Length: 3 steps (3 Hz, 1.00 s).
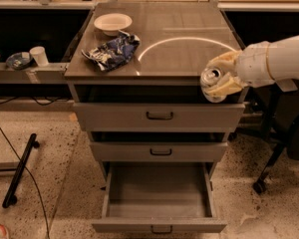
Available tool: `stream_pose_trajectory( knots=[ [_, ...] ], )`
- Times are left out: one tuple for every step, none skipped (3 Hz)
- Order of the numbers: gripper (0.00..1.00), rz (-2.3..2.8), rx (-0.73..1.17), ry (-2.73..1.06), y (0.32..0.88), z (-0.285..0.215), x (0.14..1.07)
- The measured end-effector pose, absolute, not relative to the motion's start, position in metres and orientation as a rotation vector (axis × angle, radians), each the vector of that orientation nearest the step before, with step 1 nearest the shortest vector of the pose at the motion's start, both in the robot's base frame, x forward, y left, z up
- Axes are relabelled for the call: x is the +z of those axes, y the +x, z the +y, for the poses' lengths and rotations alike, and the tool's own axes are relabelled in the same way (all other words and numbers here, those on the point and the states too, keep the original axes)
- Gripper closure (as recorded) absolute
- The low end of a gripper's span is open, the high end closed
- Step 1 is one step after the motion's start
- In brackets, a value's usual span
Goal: Pick 7up can from bottom drawer and place on counter
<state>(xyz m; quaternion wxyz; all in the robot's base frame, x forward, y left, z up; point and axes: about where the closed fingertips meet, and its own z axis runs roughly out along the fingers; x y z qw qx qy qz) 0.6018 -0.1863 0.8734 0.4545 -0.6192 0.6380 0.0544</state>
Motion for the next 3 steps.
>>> stream_pose_trajectory(
  knots=[
    [1.00,1.575,0.219,-1.443,0.627,-0.171,0.885],
    [1.00,1.536,0.269,-1.386,0.651,-0.159,0.914],
    [1.00,1.482,0.328,-1.358,0.662,-0.156,0.950]
  ],
)
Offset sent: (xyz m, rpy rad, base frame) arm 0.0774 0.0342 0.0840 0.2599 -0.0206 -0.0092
